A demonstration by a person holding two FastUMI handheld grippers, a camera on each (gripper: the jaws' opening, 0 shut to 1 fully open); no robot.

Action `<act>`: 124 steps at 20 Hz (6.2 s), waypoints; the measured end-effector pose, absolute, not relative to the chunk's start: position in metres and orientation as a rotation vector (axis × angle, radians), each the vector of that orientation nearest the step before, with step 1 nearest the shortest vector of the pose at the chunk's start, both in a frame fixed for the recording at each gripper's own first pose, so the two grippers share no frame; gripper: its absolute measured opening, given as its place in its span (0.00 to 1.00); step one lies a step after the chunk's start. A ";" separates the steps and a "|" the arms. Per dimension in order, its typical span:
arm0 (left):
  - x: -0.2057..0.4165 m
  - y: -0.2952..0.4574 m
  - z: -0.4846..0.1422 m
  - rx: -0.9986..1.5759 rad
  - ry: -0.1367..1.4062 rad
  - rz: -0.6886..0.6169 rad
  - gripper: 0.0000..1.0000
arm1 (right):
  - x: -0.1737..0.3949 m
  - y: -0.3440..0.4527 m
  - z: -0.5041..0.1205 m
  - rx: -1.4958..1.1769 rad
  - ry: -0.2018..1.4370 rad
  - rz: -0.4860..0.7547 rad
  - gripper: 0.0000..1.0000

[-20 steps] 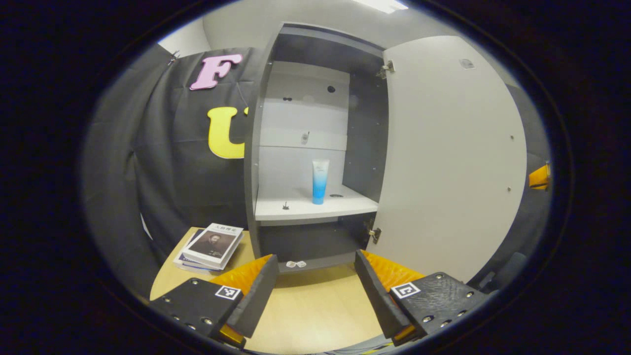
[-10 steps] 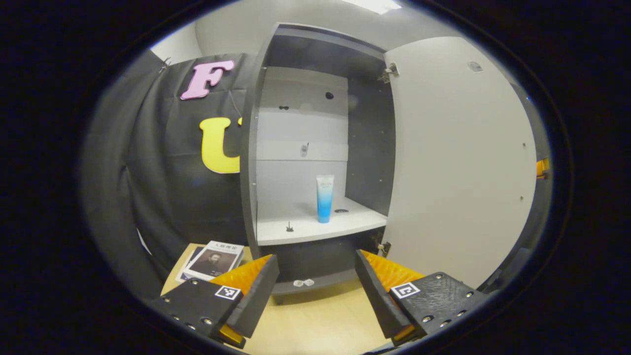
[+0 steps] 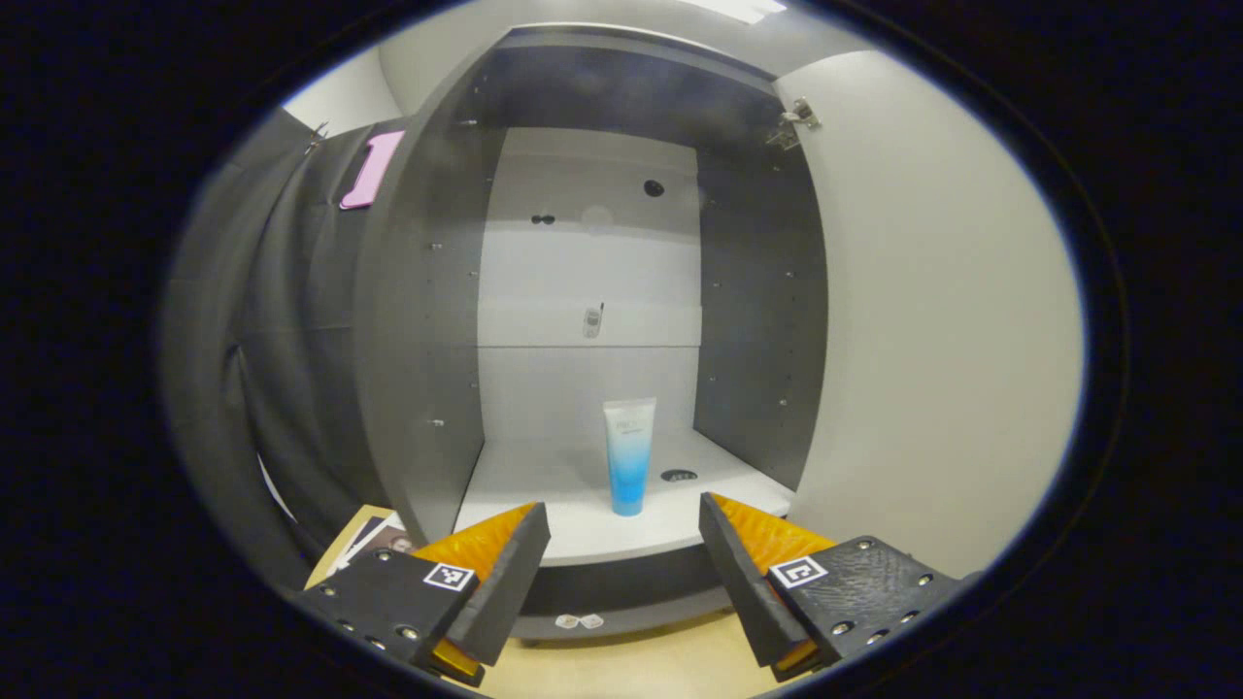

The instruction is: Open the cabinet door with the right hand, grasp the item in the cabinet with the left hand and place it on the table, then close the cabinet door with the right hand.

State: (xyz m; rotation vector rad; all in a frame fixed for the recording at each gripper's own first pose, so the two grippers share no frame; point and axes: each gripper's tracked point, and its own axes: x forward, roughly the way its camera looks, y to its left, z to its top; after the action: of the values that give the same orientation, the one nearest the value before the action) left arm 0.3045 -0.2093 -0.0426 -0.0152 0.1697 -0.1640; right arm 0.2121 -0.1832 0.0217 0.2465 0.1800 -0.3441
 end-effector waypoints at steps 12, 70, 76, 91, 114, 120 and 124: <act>0.420 -0.224 -0.080 -0.026 0.190 0.013 0.94 | 0.270 -0.215 -0.022 0.114 0.294 -0.356 0.98; 0.135 -0.019 -0.310 0.014 0.213 0.023 0.52 | 0.132 -0.131 0.002 0.041 0.259 -0.350 0.98; 0.108 -0.027 -0.370 0.018 0.271 0.000 0.52 | 0.119 -0.136 -0.019 0.049 0.291 -0.359 0.93; 0.074 -0.044 -0.394 0.076 0.243 -0.051 0.54 | 0.097 -0.158 -0.059 0.164 0.380 -0.404 0.98; 0.030 -0.063 -0.102 -0.060 0.062 0.045 0.87 | 0.102 -0.189 -0.081 0.235 0.326 -0.366 0.98; 0.018 -0.067 -0.044 -0.073 0.004 0.119 0.87 | 0.122 -0.160 -0.049 0.187 0.281 -0.208 0.93; 0.005 -0.076 -0.031 -0.085 0.014 0.151 0.92 | 0.130 -0.123 -0.023 0.153 0.249 -0.047 1.00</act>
State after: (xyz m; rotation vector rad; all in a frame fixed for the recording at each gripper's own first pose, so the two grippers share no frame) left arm 0.0047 -0.0760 -0.0306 -0.0850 0.0143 0.1510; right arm 0.1304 -0.1226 -0.0233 0.1534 0.2495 -0.0466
